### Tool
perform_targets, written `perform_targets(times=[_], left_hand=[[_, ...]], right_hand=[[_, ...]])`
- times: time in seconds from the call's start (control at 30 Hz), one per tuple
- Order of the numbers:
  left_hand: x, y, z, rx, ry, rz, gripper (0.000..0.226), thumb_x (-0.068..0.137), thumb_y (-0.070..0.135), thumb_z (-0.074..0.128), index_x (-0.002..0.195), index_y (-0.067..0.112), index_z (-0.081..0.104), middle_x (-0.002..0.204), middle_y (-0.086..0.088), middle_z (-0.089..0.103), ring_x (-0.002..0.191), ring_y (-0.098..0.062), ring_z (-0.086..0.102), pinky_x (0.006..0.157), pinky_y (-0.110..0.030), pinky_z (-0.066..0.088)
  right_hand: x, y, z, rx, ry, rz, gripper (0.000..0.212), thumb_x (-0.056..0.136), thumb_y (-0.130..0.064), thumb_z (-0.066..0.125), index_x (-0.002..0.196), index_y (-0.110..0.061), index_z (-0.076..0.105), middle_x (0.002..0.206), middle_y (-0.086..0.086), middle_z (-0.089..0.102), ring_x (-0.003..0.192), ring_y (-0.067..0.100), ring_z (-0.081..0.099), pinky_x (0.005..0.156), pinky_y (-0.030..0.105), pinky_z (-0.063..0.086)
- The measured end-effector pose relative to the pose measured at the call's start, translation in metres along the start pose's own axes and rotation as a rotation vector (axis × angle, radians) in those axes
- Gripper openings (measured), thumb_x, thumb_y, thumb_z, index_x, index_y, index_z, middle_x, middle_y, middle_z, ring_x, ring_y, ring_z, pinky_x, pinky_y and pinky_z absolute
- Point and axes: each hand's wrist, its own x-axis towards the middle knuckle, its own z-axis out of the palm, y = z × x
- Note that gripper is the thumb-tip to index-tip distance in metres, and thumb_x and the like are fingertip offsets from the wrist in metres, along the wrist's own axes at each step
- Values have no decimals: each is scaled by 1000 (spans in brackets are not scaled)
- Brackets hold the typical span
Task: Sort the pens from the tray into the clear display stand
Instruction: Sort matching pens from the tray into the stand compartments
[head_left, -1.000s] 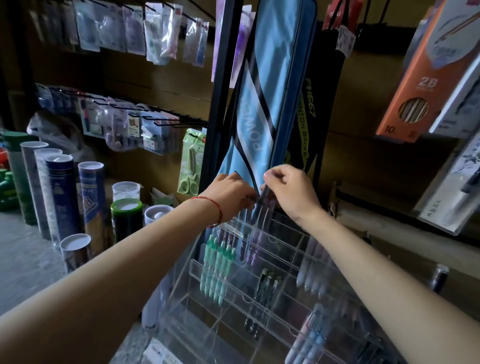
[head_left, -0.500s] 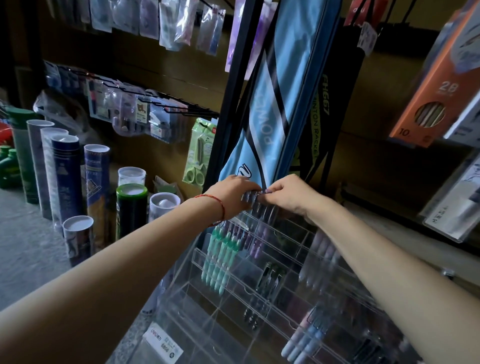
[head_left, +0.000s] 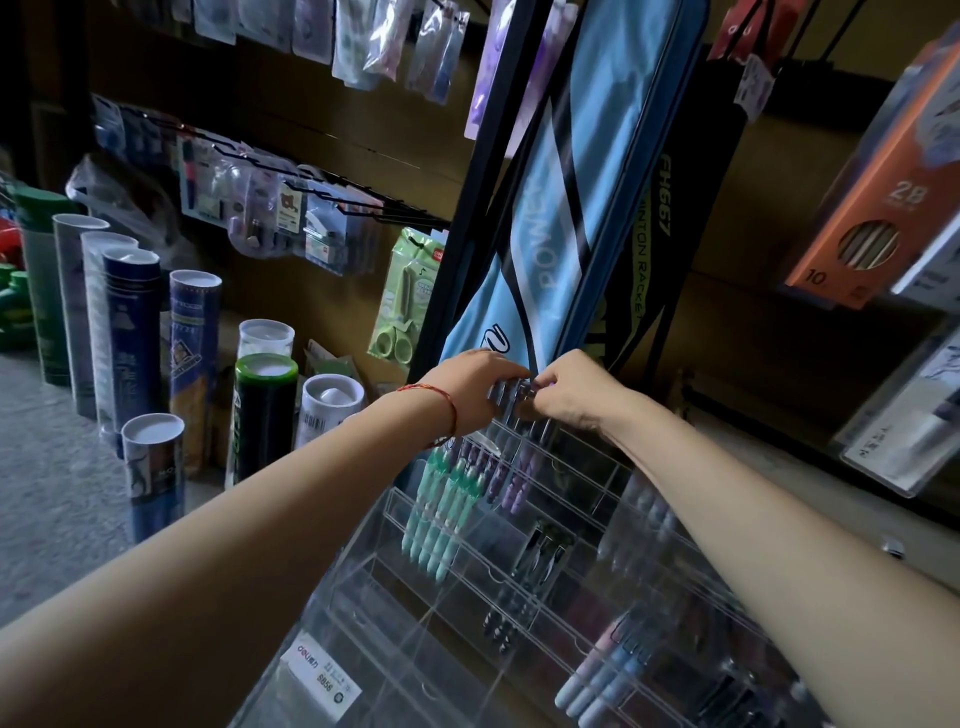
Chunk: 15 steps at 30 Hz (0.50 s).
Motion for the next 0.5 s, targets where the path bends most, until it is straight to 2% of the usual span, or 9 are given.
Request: perform_targets(times=[0.07,0.13,0.2,0.23,0.3,0.33,0.4,0.43,0.5], left_hand=[[0,2,1,1,-22,1,43,87,4,53,128,16,54,125,-6,57,121,-22,46,103,-35,36],[1,4,0,0,-50,-24,50,88,0,47,135,15,46,140,-6,46,135,-20,32,111,-31,26],[-6,5,-4,-81,6,-77,60,86,-6,42,142,16,36,152,-3,28,143,-16,19,116,-29,17],[-12,3,-8,-151,77,-117,63,85,-8,42,142,17,34,153,-3,25,143,-16,19,116,-29,17],[-38,-9,-19,-294,260,-229,60,84,-10,44,138,17,41,146,-4,39,134,-20,37,110,-29,30],[-56,-18,-25,-335,342,-283,55,84,-10,45,133,15,47,137,-5,48,126,-23,46,103,-30,37],[-101,-41,-34,-316,421,-359,45,83,-10,46,122,10,57,119,-8,59,111,-27,55,88,-25,40],[-128,-52,-36,-288,410,-399,42,83,-12,45,117,8,60,112,-10,61,106,-29,57,83,-24,39],[-187,-71,-36,-221,319,-492,42,81,-14,44,113,5,62,111,-15,61,104,-31,57,84,-26,40]], right_hand=[[4,-2,-1,-63,-26,13,20,81,-11,64,62,-12,60,57,0,42,65,17,41,48,21,31],[4,-5,-5,-137,-63,14,3,83,-13,64,81,-15,65,59,-4,41,69,16,45,48,20,31],[-4,-12,-12,-235,-105,15,7,84,-22,67,84,-16,64,64,-3,46,63,12,44,49,18,33],[-9,-15,-16,-281,-97,5,16,84,-29,68,88,-14,65,73,1,56,66,13,48,55,18,38],[-18,-23,-25,-262,104,-79,38,84,-36,66,109,-7,66,105,10,66,87,20,61,75,24,47],[-25,-30,-29,-197,256,-147,36,87,-34,63,110,-6,65,108,12,67,94,24,62,79,27,48],[-41,-52,-28,-77,478,-293,24,91,-25,54,96,-6,67,93,10,68,90,24,63,73,29,47],[-48,-67,-20,-34,484,-355,20,92,-22,52,93,-8,66,89,8,68,88,23,62,71,28,46],[-64,-98,15,32,323,-479,18,90,-17,51,93,-10,67,93,8,69,92,23,61,77,28,44]])
